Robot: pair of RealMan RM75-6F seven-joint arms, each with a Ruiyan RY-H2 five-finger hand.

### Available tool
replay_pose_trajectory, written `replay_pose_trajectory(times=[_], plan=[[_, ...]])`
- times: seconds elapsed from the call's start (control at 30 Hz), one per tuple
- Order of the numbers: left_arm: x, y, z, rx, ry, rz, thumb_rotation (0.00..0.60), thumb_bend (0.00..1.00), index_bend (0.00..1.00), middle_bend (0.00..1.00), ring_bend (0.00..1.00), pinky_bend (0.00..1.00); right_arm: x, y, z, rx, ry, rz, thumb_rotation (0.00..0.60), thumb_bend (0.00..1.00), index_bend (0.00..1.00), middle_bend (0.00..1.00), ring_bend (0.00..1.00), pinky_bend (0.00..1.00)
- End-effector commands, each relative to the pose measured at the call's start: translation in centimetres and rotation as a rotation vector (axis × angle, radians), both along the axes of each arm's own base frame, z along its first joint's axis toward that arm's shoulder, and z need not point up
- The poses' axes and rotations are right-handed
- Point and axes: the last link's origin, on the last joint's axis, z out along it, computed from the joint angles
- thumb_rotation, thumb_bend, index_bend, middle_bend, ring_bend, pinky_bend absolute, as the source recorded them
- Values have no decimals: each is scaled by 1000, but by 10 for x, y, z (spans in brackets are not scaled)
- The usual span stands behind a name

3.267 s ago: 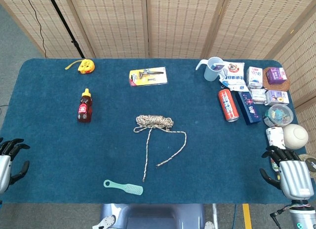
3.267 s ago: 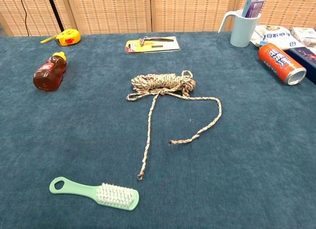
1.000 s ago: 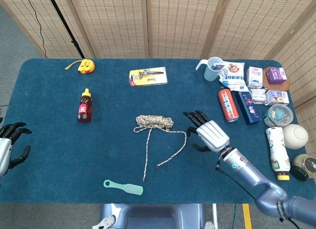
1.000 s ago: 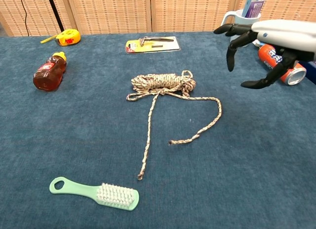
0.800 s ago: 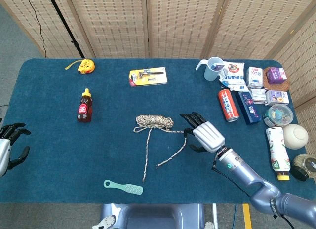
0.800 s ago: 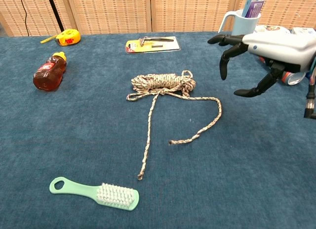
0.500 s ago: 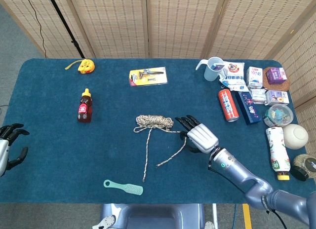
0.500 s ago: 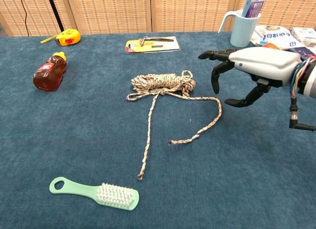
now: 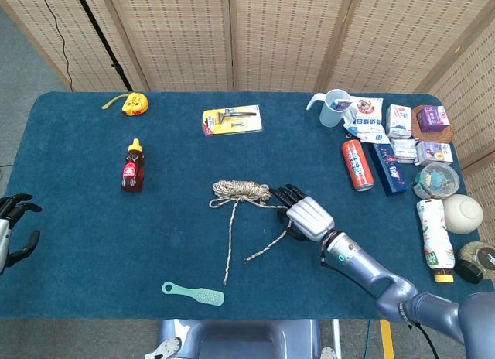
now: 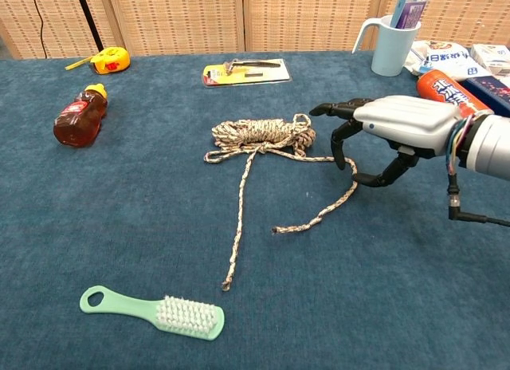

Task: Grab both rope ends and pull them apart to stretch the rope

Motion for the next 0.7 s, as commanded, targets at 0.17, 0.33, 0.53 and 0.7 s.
replay_pose_trajectory(times=[0.17,0.33,0.53,0.7], plan=[[-1,0,1,4,3,4,600,357,375,261,230,0,1,-3,-17,24,50,28,600,416,477,6,0,0],[-2,-1,1,3,3,8,600,358,375,261,230,0,0,-4,-20,27,62,34,600,417,480,6,0,0],[-2,0,1,3,1,9,600,357,375,261,230,0,-2,-6,-20,23,72,39,600,416,480,6,0,0],[-2,1,0,2,0,5,600,357,375,261,230,0,-7,-7,-18,18,95,37,600,416,478,6,0,0]])
